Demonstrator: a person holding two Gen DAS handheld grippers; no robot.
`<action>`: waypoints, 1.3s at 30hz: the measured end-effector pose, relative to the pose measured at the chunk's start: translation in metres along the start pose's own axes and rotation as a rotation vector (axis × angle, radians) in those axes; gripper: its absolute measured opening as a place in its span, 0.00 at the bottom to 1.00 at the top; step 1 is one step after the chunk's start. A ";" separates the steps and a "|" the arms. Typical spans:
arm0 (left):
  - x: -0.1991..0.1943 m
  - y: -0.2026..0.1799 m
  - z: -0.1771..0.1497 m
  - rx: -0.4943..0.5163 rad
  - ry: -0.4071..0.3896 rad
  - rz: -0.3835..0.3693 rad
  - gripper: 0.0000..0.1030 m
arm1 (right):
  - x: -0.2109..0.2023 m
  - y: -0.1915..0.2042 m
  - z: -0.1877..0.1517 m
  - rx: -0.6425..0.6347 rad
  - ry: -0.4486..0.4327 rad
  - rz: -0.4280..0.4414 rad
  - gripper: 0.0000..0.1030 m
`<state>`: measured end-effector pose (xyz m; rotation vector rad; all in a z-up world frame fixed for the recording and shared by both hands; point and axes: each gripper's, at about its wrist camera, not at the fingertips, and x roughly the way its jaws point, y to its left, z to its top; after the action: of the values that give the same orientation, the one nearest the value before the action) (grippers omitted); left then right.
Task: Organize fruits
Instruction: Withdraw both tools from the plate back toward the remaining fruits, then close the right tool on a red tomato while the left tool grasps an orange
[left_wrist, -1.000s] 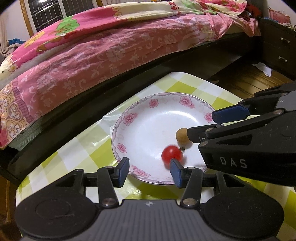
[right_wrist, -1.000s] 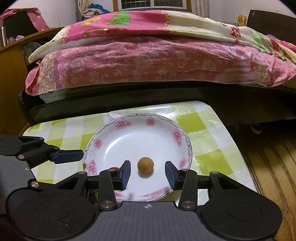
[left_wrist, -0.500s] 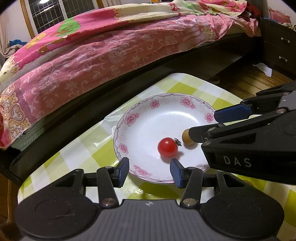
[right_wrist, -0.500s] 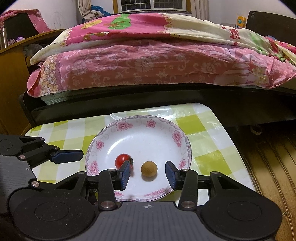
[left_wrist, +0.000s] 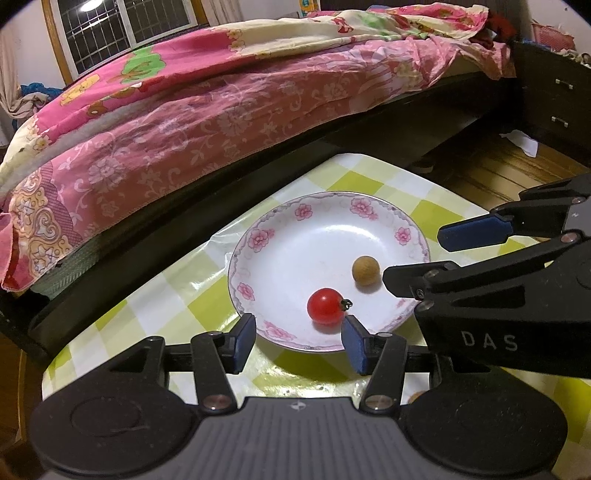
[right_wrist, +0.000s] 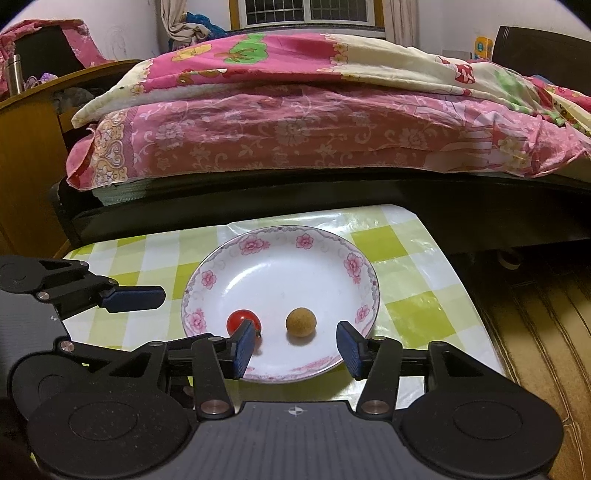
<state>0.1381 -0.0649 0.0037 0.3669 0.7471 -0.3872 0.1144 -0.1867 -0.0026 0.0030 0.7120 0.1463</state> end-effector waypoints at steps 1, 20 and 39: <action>-0.002 -0.001 -0.001 0.000 -0.001 -0.002 0.60 | -0.002 0.000 -0.001 0.000 -0.001 0.000 0.45; -0.041 -0.009 -0.048 0.007 0.069 -0.045 0.61 | -0.036 -0.004 -0.043 0.011 0.063 0.014 0.46; -0.056 -0.011 -0.095 0.032 0.141 -0.124 0.61 | -0.038 0.028 -0.086 -0.072 0.209 0.128 0.46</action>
<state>0.0401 -0.0202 -0.0225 0.3815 0.9045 -0.4940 0.0263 -0.1685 -0.0422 -0.0363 0.9152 0.2982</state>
